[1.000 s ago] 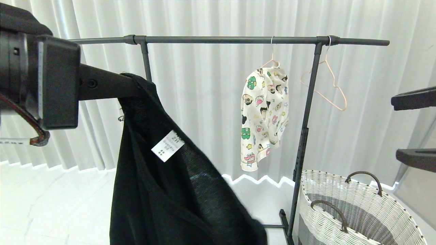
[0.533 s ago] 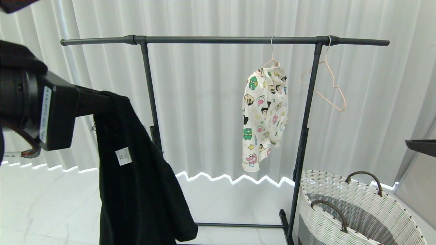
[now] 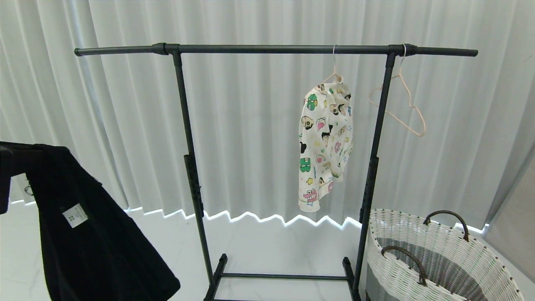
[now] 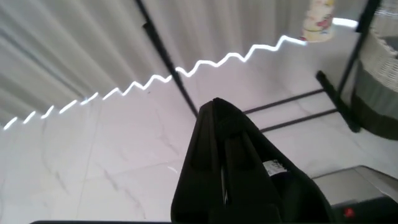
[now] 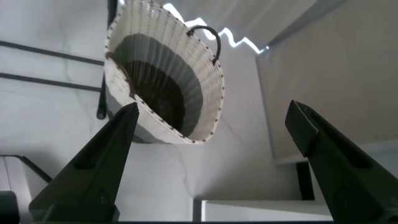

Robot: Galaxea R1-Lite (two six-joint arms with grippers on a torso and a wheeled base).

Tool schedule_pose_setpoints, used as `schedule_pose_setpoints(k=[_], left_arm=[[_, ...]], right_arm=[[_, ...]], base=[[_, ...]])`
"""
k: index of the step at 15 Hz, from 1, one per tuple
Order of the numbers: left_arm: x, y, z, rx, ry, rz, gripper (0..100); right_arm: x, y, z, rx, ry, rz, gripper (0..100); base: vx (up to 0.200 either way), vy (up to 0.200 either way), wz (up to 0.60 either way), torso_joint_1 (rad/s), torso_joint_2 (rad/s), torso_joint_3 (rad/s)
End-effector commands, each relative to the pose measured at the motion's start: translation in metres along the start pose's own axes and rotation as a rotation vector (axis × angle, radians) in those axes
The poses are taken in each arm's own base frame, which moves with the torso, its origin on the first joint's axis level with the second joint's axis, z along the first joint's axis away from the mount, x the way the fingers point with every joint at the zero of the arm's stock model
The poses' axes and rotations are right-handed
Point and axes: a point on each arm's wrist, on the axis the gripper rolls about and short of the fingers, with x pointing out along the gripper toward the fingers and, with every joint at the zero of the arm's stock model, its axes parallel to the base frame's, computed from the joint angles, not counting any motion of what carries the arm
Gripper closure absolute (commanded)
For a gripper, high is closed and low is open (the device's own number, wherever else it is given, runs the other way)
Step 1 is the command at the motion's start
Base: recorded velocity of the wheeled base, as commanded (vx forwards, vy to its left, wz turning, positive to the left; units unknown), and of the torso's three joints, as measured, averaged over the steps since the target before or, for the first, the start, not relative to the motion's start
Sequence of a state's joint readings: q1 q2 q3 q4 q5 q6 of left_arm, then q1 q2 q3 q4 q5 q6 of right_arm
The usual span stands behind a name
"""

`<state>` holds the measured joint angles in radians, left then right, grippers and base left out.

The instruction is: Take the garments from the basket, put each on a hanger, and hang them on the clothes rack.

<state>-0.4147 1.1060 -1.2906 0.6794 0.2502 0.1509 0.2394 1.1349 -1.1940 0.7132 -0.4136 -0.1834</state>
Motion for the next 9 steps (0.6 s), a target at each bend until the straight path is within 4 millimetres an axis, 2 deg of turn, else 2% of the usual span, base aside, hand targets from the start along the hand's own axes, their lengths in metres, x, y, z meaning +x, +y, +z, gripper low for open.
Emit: schedule_pose_setpoints(k=[1, 5, 9], left_arm=[[-0.004, 0.007, -0.003, -0.031, 0.004, 0.053, 100], [-0.004, 0.008, -0.004, -0.034, 0.004, 0.063, 100], [-0.002, 0.01, -0.004, -0.033, 0.026, 0.138, 100]], right_arm=[[0.006, 0.001, 0.0, -0.004, 0.027, -0.007, 0], [0.01, 0.002, 0.003, -0.025, 0.029, 0.0, 0], [0.027, 0.006, 0.026, -0.003, -0.089, 0.035, 0]], base=[[0.0, 0.0, 0.0, 0.0, 0.0, 0.0], [0.0, 0.0, 0.0, 0.018, -0.05, -0.035], [0.0, 0.0, 0.0, 0.135, -0.38, -0.25]])
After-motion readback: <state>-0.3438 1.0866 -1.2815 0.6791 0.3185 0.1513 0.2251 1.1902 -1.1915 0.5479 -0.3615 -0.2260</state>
